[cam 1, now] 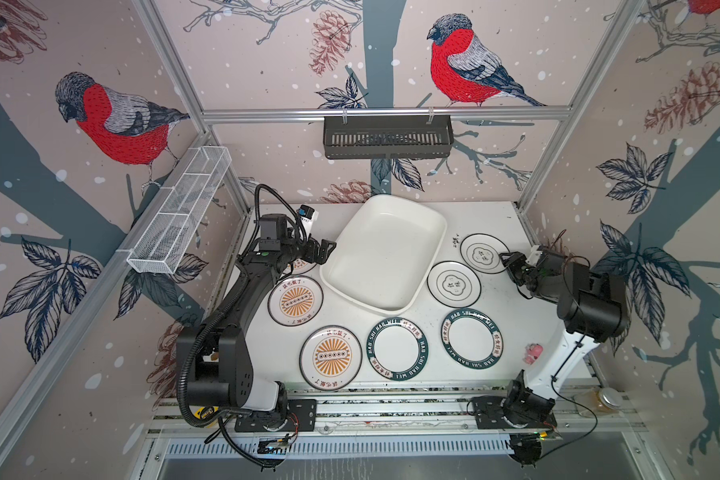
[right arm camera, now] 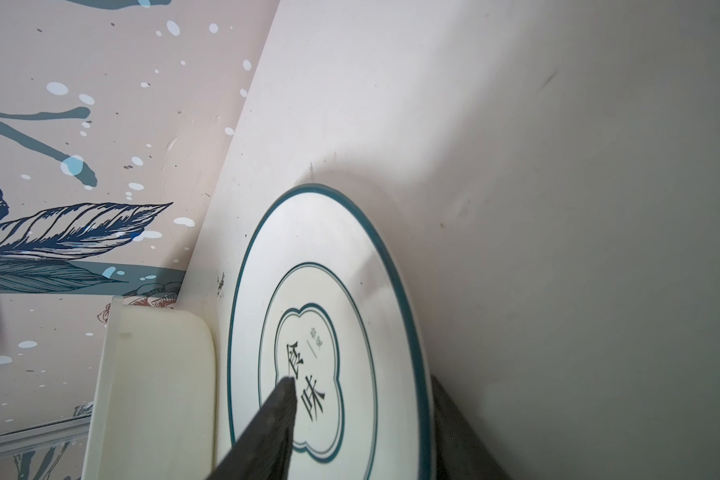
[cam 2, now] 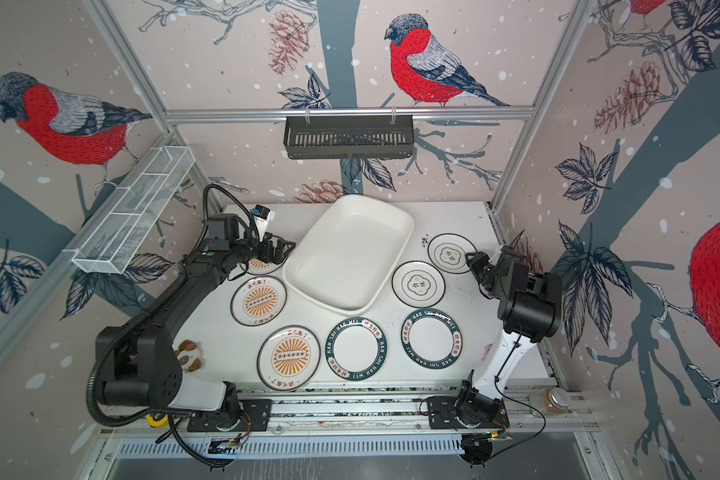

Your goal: Place the plates into the plastic bin on the countertop

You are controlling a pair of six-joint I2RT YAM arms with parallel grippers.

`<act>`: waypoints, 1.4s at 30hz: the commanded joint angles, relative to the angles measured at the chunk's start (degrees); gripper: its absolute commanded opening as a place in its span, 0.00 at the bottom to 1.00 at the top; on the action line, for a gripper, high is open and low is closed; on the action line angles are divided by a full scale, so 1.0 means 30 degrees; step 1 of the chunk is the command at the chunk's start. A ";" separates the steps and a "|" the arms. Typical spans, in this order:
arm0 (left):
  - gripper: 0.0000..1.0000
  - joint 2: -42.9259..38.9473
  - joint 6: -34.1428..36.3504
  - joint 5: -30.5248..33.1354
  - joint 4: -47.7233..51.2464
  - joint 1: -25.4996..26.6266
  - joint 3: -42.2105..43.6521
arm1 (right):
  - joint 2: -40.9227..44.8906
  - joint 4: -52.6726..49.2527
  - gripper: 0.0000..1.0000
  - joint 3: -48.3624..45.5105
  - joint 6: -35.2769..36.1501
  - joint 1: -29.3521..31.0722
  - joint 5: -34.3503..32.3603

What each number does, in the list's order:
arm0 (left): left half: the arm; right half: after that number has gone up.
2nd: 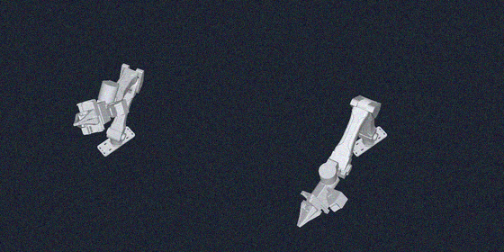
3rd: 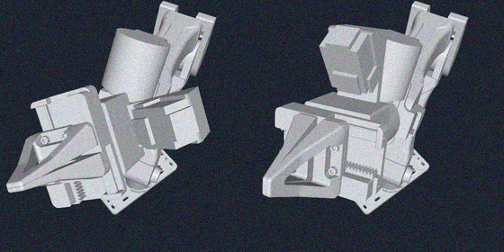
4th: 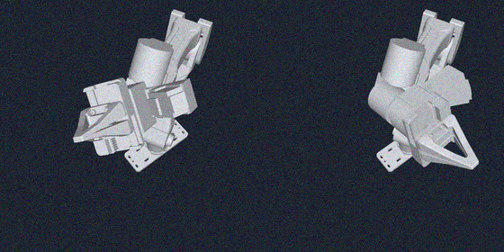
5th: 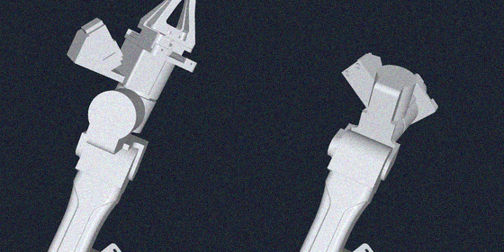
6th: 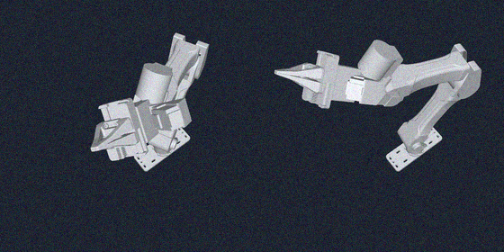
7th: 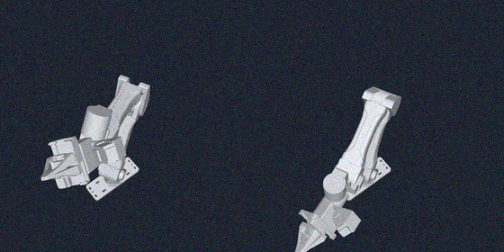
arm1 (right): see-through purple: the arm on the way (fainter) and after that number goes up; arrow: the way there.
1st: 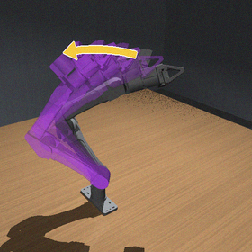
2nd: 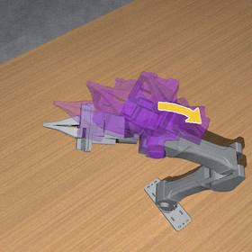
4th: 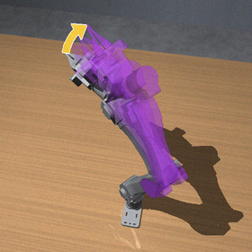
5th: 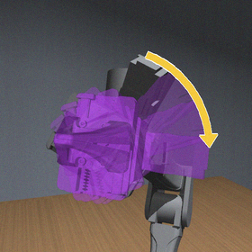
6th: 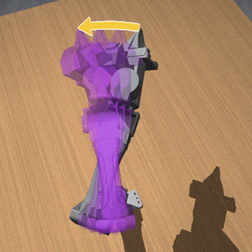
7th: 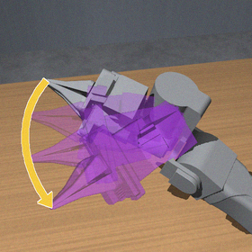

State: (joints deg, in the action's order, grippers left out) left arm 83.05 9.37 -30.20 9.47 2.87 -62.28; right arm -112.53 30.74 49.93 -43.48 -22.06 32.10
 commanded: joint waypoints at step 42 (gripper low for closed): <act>0.98 0.0030 -0.0080 -0.0946 0.0767 0.0071 -0.1512 | 0.2265 0.2989 0.02 -0.1874 -0.2930 -0.0891 0.1254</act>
State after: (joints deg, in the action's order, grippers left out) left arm 83.15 9.19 -31.73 11.16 2.92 -66.06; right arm -107.15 34.68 44.23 -50.22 -24.43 34.74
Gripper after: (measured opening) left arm 0.978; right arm 0.078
